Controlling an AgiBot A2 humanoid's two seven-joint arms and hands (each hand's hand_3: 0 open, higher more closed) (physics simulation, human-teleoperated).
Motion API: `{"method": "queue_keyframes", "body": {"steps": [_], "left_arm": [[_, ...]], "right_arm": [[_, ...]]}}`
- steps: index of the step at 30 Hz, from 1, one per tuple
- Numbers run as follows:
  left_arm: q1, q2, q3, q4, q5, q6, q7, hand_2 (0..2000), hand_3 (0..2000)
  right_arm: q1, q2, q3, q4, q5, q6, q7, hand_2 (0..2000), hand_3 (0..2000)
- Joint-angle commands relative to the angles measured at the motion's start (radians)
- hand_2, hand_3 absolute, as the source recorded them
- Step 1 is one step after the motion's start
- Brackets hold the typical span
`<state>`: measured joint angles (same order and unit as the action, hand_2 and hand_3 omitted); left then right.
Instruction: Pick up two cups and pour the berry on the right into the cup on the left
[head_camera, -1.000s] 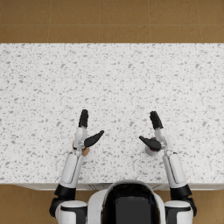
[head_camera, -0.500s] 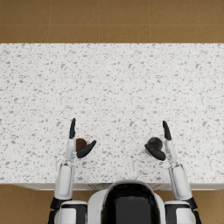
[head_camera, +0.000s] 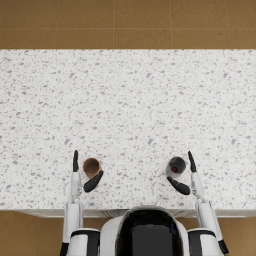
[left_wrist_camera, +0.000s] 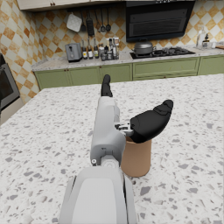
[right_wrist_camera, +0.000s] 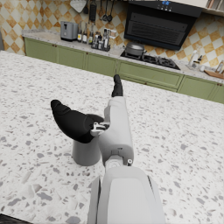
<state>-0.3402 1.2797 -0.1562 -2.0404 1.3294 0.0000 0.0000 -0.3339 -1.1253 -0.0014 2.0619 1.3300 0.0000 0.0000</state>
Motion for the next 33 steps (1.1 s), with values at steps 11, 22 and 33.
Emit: {"method": "queue_keyframes", "body": {"steps": [11,22,33], "left_arm": [[-0.049,0.027,0.072,0.159,0.0,0.006,0.0,0,0],[0.021,0.042,0.108,0.26,0.0,0.005,0.0,0,0],[0.094,0.059,0.109,0.363,0.0,0.001,0.0,0,0]], "right_arm": [[0.005,-0.025,0.037,-0.18,0.0,0.0,0.0,0,0],[0.128,-0.084,0.091,-0.362,0.0,0.0,0.0,0,0],[0.192,-0.127,0.119,-0.481,0.0,0.016,0.002,0,0]]}}
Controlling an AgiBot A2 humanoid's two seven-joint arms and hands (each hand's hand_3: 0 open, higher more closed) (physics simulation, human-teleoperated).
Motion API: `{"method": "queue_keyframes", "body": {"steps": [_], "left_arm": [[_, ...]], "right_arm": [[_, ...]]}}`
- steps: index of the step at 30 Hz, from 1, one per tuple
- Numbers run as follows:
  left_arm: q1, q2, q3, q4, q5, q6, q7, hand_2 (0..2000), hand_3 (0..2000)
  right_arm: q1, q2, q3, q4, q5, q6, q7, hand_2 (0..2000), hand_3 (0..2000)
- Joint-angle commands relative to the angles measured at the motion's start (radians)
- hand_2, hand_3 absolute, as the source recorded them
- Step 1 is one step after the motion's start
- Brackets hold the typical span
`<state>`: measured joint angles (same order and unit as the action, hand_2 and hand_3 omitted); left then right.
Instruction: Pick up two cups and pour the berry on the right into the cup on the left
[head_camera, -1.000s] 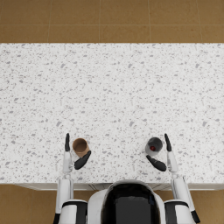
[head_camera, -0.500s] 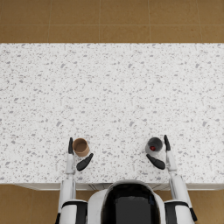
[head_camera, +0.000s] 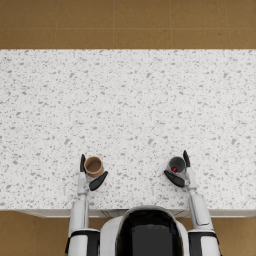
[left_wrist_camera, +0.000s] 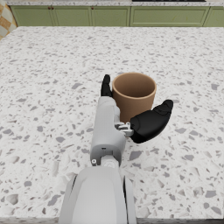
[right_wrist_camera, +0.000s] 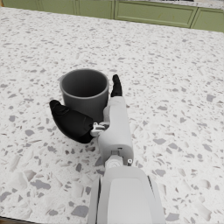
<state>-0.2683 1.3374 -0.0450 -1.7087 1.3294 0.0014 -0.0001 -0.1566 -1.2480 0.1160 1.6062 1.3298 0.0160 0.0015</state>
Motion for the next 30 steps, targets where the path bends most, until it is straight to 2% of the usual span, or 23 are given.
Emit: {"method": "queue_keyframes", "body": {"steps": [1,10,11,12,14,17,20,22,30], "left_arm": [[0.028,0.002,-0.003,0.048,0.0,0.0,0.0,0,0],[0.07,0.013,0.027,0.112,0.0,-0.003,-0.006,0,0],[0.068,0.013,0.023,0.096,0.0,-0.002,-0.006,1361,327],[0.072,0.013,0.022,0.091,0.0,-0.022,-0.005,2000,653],[0.08,0.015,0.029,0.096,0.0,-0.095,-0.002,2000,1280],[0.119,0.023,0.037,0.146,-0.001,-0.094,-0.006,2000,1280],[0.131,0.028,0.061,0.08,-0.001,-0.078,-0.007,2000,1280],[0.135,0.032,0.082,0.029,0.0,-0.051,-0.005,2000,1280],[0.31,0.099,0.196,0.02,0.0,-0.034,-0.002,2000,1280]], "right_arm": [[0.014,-0.006,0.001,-0.025,0.0,0.0,0.001,0,0],[0.05,-0.026,0.026,-0.039,0.0,-0.01,0.002,0,0],[0.036,-0.023,0.017,-0.026,0.0,-0.011,0.001,1361,327],[0.036,-0.023,0.019,-0.021,0.001,0.016,0.0,2000,653],[0.035,-0.024,0.018,-0.008,0.001,0.094,-0.001,2000,1280],[0.042,-0.032,-0.013,0.006,0.001,0.13,0.006,2000,1280],[0.048,-0.039,-0.033,0.067,0.0,0.144,0.014,2000,1280],[0.061,-0.047,-0.029,0.116,0.0,0.126,0.013,2000,1280],[0.203,-0.114,0.034,0.162,0.0,0.099,0.008,2000,1280]]}}
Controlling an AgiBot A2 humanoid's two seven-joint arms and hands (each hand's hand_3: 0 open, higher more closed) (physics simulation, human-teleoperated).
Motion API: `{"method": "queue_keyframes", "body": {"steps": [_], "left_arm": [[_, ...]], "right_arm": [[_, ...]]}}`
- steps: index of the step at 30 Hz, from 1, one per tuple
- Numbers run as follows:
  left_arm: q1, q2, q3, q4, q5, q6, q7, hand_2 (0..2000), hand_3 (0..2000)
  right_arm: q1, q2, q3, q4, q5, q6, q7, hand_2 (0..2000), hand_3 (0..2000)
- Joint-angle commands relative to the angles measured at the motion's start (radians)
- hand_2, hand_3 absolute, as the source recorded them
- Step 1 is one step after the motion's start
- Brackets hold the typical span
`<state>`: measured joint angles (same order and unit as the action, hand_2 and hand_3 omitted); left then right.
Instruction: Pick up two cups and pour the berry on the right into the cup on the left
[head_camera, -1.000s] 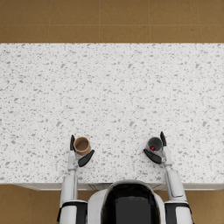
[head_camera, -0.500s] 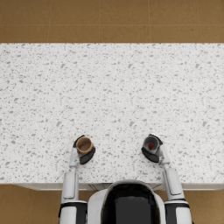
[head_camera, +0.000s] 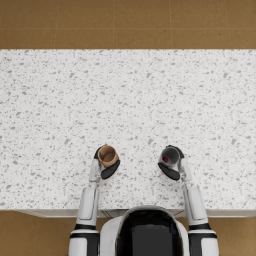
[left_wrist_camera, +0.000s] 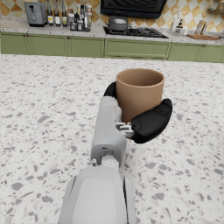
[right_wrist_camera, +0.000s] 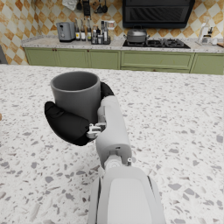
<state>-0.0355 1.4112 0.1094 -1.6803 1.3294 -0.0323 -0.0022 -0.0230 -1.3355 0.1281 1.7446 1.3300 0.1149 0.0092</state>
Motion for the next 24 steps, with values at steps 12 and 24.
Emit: {"method": "queue_keyframes", "body": {"steps": [12,24], "left_arm": [[0.199,0.088,0.133,0.034,0.347,-0.007,0.0,2000,1280],[0.258,0.121,0.172,0.069,0.488,-0.011,0.0,2000,1280]], "right_arm": [[0.306,-0.144,0.017,0.025,0.348,-0.012,-0.002,2000,1280],[0.461,-0.21,0.087,0.013,0.73,-0.011,-0.002,2000,1280]]}}
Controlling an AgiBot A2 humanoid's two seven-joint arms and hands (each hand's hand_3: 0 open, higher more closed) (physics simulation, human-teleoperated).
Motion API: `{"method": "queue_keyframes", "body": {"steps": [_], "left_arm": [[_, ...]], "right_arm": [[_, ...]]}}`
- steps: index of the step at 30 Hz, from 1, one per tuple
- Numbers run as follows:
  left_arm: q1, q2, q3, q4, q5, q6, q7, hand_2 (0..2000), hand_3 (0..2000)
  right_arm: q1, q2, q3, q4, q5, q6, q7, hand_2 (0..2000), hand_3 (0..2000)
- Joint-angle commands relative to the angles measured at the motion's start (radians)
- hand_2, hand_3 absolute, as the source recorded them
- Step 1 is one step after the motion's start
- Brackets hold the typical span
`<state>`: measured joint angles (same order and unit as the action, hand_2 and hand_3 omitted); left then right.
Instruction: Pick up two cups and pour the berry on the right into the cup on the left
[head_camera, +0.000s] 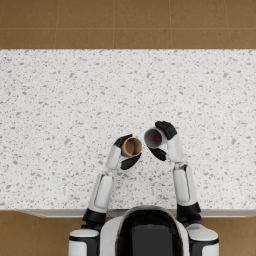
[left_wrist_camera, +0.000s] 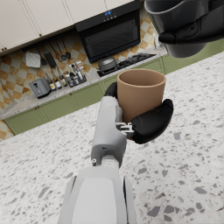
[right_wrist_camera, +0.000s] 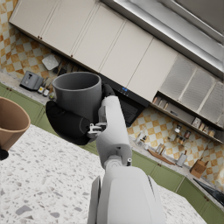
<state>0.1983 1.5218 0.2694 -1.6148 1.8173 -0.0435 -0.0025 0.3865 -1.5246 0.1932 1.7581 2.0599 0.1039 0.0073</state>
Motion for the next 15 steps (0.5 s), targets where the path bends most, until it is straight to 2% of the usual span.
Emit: {"method": "queue_keyframes", "body": {"steps": [1,5,6,7,12,13,14,15], "left_arm": [[0.031,0.014,0.017,0.008,0.001,0.0,0.0,2000,1280],[0.04,0.02,0.027,0.027,0.002,0.0,0.0,2000,1280],[0.043,0.022,0.026,0.031,0.002,0.0,0.0,2000,1280],[0.042,0.022,0.026,0.034,0.003,0.0,0.0,2000,1280],[0.034,0.021,0.018,0.03,0.003,-0.002,0.0,2000,1280],[0.037,0.023,0.013,0.033,0.003,-0.002,0.0,2000,1280],[0.034,0.022,0.013,0.026,0.003,-0.002,0.0,2000,1280],[0.035,0.023,0.017,0.027,0.003,-0.002,0.0,2000,1280]], "right_arm": [[0.058,-0.025,0.027,-0.006,0.032,0.0,0.0,2000,1280],[0.072,-0.035,0.044,0.017,0.16,0.002,0.0,2000,1280],[0.045,-0.024,0.034,0.001,0.192,0.002,0.0,2000,1280],[0.074,-0.038,0.047,0.028,0.224,0.003,0.001,2000,1280],[0.079,-0.045,0.076,0.053,0.385,0.007,0.001,2000,1280],[0.095,0.001,0.118,0.057,0.417,0.007,0.001,2000,1280],[0.084,-0.035,0.092,0.062,0.449,0.007,0.001,2000,1280],[0.087,-0.036,0.091,0.063,0.481,0.007,0.001,2000,1280]]}}
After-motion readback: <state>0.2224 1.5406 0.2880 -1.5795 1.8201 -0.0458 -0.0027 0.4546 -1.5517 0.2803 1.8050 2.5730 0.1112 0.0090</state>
